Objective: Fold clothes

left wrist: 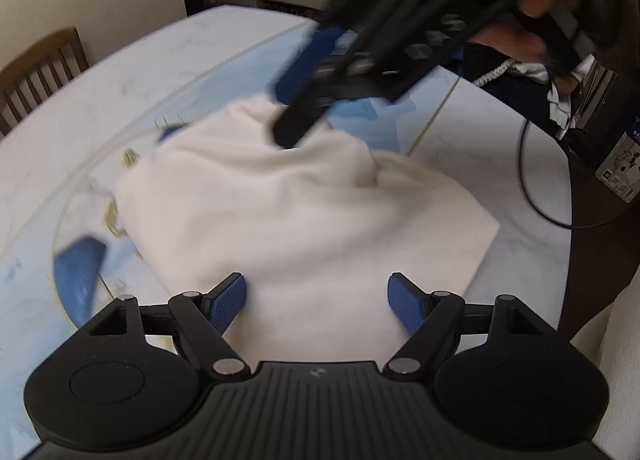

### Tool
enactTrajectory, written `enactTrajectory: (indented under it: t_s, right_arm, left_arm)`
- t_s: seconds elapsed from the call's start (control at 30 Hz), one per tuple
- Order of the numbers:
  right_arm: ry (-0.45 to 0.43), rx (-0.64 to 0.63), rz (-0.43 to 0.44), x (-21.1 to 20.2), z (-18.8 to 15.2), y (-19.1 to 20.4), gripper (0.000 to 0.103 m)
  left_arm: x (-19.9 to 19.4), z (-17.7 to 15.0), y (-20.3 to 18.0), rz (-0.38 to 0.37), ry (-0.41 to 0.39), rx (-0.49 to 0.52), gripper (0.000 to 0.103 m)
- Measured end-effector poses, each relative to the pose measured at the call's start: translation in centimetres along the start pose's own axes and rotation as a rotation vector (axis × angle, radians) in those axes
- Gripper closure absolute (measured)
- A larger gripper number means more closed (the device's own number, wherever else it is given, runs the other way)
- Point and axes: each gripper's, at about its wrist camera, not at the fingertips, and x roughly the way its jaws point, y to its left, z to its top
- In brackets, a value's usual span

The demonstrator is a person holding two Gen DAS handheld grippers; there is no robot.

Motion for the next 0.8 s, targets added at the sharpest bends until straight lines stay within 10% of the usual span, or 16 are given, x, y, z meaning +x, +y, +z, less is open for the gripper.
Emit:
enactTrajectory:
  t_s: [0.13,0.27,0.67,0.8]
  right_arm:
    - [0.097,-0.122,-0.089,4.3,0.8,-0.9,0.0]
    - [0.139,0.02,-0.091,4.9,-0.4,-5.9,0.0]
    - [0.157,-0.183,-0.027,2.1,-4.9,1.0,0.0]
    - [0.166,-0.053,-0.02,0.3,-6.1,-1.3,0.0]
  left_arm:
    - [0.1,-0.7,-0.7,0.005,0.006,0.018,0.025]
    - [-0.5,-2.0,-0.6,-0.031,0.03,-0.019,0.025]
    - [-1.4,-3.1,-0.4,-0.082,0.077,-0.03,0.025]
    - [-1.8,-3.3,-0.3,-0.073,0.085,-0.012,0.025]
